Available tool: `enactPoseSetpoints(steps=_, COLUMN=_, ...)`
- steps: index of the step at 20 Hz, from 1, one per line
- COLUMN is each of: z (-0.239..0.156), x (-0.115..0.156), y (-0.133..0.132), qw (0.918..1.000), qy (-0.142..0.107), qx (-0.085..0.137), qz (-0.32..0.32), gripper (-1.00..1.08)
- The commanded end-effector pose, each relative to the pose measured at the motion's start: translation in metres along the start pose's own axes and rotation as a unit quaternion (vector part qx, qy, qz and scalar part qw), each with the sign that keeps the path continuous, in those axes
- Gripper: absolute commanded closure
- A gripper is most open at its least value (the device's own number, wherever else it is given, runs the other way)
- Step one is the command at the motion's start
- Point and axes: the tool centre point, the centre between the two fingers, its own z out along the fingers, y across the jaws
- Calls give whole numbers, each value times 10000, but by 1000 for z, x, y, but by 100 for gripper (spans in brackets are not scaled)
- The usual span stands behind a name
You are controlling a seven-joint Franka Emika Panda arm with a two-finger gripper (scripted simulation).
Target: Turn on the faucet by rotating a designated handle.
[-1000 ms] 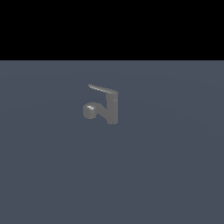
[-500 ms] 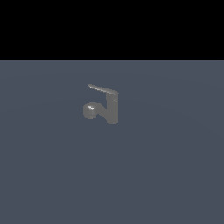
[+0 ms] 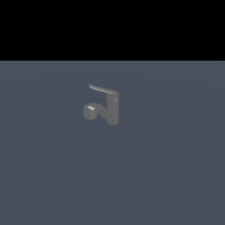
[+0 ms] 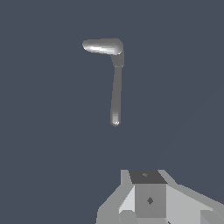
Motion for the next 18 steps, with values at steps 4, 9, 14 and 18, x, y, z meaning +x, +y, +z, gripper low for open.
enactPoseSetpoints(steps=4, z=13, x=37, y=-11, qw=9970, qy=-182, qx=266, qz=698, gripper=108)
enactPoseSetpoints(steps=9, z=31, x=74, y=-21, qw=9880, qy=-365, qx=437, qz=1435, gripper=108)
enactPoseSetpoints(steps=14, z=54, x=111, y=-30, qw=9729, qy=-527, qx=519, qz=2193, gripper=108)
enactPoseSetpoints(steps=18, z=75, x=139, y=-37, qw=9565, qy=-627, qx=524, qz=2802, gripper=108)
